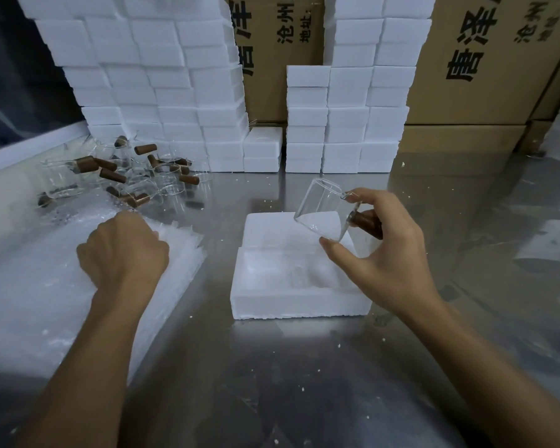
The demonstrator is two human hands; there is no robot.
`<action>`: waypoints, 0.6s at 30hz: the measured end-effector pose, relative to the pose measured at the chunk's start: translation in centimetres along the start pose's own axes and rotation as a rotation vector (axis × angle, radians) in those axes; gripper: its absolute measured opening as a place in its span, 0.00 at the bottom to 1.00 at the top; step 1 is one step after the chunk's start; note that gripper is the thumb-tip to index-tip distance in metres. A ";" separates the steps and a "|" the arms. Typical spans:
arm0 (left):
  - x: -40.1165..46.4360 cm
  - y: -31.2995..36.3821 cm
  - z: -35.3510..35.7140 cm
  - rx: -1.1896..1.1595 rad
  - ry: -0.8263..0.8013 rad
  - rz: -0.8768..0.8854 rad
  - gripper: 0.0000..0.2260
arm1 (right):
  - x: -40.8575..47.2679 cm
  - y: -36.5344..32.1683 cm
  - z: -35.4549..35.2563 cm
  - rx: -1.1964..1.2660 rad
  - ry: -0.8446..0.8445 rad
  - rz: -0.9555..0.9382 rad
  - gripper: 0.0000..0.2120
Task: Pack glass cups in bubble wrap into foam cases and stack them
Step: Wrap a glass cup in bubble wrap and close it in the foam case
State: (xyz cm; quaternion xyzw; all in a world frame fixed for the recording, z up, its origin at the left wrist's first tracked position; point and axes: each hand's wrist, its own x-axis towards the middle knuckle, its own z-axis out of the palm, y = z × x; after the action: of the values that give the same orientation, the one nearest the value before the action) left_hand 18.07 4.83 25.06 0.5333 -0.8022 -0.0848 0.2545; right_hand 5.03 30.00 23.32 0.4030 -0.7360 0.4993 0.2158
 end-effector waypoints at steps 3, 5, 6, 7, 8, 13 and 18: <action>0.1 0.1 -0.1 -0.075 0.113 0.164 0.02 | 0.1 0.0 0.0 0.007 0.007 0.000 0.24; -0.1 0.6 -0.3 -0.192 0.218 0.255 0.02 | 0.1 0.1 0.0 0.029 0.010 0.007 0.22; -0.4 1.0 -0.4 -0.258 0.261 0.294 0.04 | 0.1 0.0 -0.1 0.044 0.011 0.020 0.21; -0.8 1.4 -0.4 -0.325 0.292 0.350 0.05 | 0.1 -0.1 -0.1 0.054 0.012 0.040 0.20; -1.3 1.9 -0.5 -0.395 0.310 0.421 0.06 | 0.1 -0.1 -0.1 0.054 0.012 0.060 0.20; -4.1 3.6 -0.6 -0.496 0.360 0.862 0.19 | 0.4 0.1 -0.1 0.114 -0.003 0.194 0.20; -5.5 4.6 -0.2 -0.506 0.167 0.884 0.18 | 0.6 0.5 -0.2 0.288 0.009 0.342 0.18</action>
State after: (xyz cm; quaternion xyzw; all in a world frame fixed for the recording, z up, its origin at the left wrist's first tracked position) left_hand 16.12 11.67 25.39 0.0697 -0.8822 -0.1176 0.4505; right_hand 4.26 30.06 23.57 0.2964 -0.7138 0.6305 0.0715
